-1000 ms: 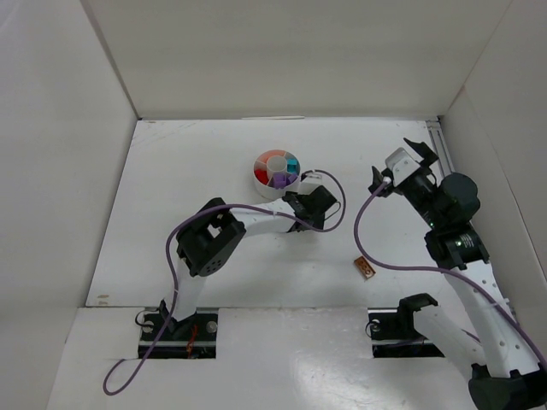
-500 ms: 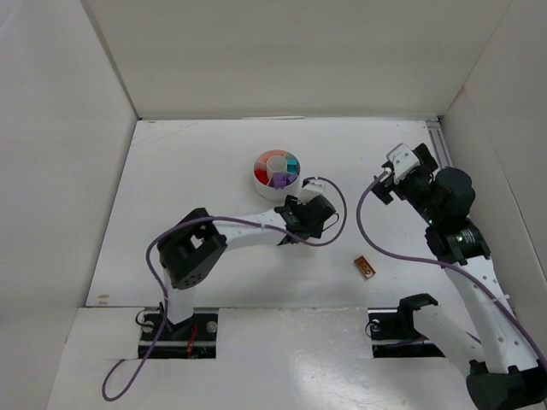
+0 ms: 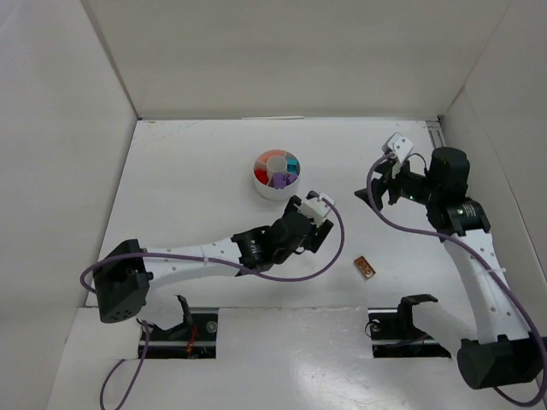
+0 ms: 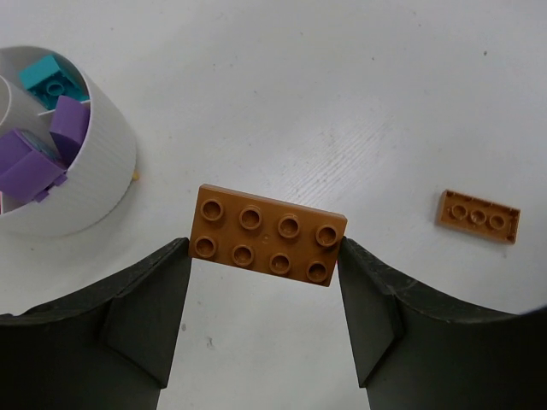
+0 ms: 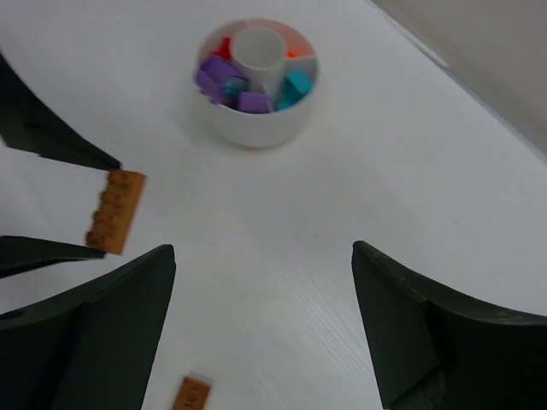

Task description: Sort the legos into containers by color

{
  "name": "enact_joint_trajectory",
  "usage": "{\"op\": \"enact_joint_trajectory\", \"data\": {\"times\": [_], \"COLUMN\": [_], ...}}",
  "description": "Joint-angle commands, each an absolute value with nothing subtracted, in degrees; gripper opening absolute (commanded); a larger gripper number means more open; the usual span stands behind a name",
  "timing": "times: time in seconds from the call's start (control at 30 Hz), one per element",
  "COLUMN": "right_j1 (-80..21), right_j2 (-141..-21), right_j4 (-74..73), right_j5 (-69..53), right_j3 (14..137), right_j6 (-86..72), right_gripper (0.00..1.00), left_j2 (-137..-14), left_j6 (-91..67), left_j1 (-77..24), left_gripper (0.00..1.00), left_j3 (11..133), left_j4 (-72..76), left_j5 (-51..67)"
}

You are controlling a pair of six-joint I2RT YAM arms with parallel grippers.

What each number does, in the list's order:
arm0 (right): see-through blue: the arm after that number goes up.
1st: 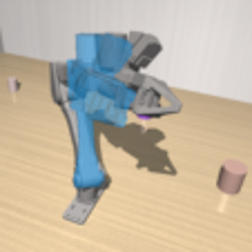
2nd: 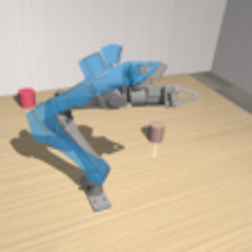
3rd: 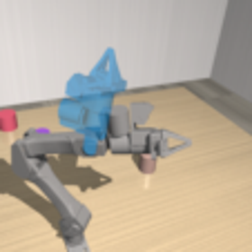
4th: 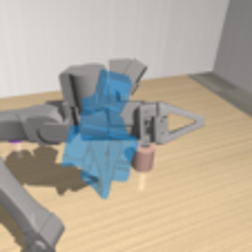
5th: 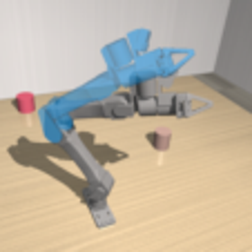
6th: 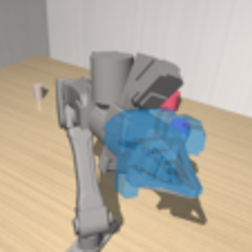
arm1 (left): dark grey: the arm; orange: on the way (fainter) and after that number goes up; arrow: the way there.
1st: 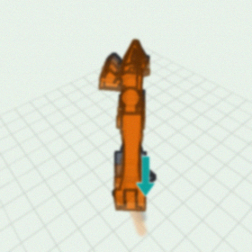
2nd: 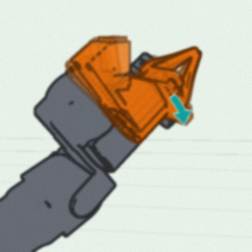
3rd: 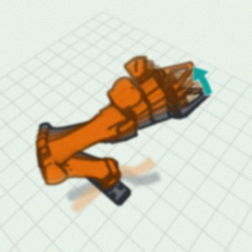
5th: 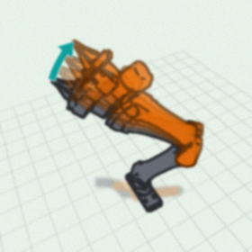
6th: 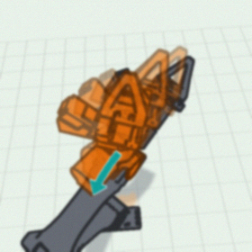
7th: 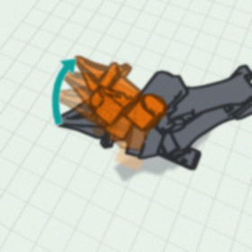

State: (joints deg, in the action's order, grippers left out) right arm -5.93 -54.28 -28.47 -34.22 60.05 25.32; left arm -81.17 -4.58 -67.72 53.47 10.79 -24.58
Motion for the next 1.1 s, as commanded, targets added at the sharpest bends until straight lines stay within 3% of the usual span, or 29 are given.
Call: {"op": "enact_joint_trajectory", "data": {"times": [0.0, 0.1, 0.43, 0.63, 1.07], "right_j1": [-5.54, -5.54, -5.54, -5.54, -16.43], "right_j2": [-58.61, -63.71, -62.31, -61.79, -66.88], "right_j4": [-22.26, -16.8, -14.96, -15.82, -11.07], "right_j5": [-56.12, -67.72, -65.65, -63.55, -55.72], "right_j3": [61.17, 57.58, 57.58, 58.1, 57.57], "right_j6": [17.07, 11.26, 6.96, 6.42, 3.08], "right_gripper": [0.87, 0.78, 0.68, 0.68, 0.65], "left_j2": [-76.38, -73.57, -70.31, -70.31, -71.37], "left_j6": [0.87, 2.54, 6.59, 8.87, 11.07], "left_j1": [-68.47, -68.47, -68.99, -68.99, -70.04], "left_gripper": [0.57, 0.57, 0.57, 0.57, 0.57], "left_j3": [51.5, 50.1, 48.77, 49.31, 50.98], "left_j4": [15.73, 16.52, 18.72, 18.72, 18.72], "left_j5": [-21.19, -20.13, -15.83, -15.21, -14.68]}}
